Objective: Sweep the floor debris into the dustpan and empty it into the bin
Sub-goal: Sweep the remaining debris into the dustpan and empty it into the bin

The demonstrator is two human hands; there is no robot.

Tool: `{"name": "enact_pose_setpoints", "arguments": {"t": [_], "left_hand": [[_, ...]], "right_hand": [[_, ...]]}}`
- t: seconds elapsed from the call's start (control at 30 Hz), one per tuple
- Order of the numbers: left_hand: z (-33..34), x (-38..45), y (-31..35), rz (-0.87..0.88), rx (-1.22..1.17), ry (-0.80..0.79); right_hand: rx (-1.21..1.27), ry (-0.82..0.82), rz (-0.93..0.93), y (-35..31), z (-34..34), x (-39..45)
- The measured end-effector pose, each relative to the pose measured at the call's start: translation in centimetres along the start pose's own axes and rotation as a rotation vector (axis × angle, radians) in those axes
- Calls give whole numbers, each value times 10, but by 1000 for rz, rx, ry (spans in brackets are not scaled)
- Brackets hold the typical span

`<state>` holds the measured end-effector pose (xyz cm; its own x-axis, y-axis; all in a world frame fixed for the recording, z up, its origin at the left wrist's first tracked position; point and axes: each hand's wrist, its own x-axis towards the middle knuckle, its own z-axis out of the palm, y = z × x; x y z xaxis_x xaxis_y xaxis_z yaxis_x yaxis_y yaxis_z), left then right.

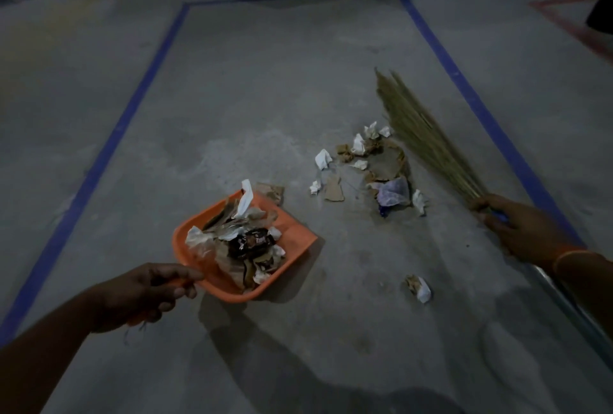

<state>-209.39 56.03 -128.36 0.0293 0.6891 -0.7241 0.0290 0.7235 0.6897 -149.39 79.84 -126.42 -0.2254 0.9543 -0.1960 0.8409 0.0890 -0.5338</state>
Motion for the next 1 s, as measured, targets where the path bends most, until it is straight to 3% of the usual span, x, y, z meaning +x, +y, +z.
{"name": "enact_pose_setpoints", "arguments": {"t": [0.3,0.43,1.0], "left_hand": [[-17,-7,-16,-57,38,30],[-18,5,-8,-63,65,50],[2,44,8,-27,44,4]], "right_hand": [[-148,-68,34,32,0,4],[-213,-171,-50,49,11,12],[-447,-404,-382,11,55,2]]}}
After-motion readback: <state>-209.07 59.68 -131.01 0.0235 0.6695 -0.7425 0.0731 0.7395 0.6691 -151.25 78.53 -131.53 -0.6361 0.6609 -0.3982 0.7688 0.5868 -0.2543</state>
